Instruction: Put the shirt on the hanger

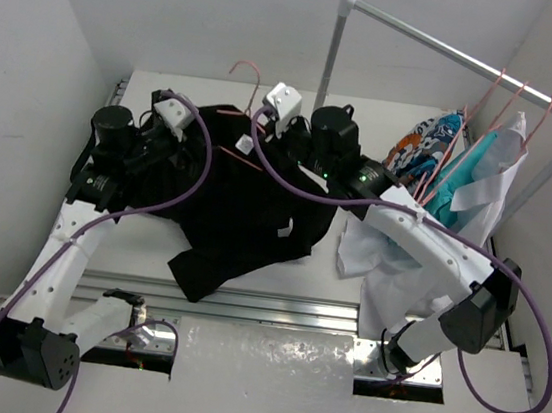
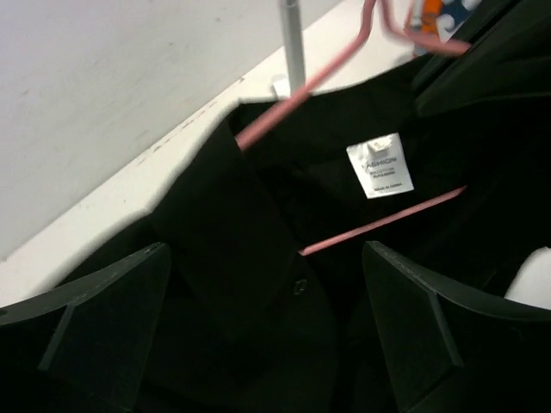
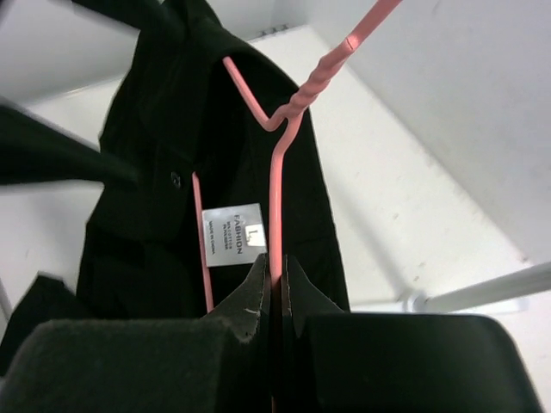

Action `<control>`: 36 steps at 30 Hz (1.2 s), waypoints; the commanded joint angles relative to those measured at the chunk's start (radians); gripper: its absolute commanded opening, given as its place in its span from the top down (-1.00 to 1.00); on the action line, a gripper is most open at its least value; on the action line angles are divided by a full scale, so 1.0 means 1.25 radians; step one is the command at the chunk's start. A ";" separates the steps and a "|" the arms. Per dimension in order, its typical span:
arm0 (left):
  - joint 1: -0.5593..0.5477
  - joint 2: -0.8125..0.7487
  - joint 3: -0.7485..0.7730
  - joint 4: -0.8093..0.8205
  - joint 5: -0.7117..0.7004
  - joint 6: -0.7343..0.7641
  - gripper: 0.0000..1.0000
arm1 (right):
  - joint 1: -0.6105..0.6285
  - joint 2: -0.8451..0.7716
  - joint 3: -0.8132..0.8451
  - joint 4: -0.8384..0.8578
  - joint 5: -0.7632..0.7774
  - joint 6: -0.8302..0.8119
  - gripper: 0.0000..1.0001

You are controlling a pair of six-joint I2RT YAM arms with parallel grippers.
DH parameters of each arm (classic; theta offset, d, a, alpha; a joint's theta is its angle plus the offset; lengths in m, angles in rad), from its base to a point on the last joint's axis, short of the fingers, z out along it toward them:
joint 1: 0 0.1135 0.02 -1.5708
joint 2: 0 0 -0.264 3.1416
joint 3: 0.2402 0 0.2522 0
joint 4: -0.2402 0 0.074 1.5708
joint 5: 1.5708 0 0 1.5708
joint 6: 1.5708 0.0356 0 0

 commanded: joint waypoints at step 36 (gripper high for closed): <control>-0.074 0.173 0.146 0.178 -0.283 -0.160 1.00 | 0.010 0.017 0.187 -0.009 0.047 0.035 1.00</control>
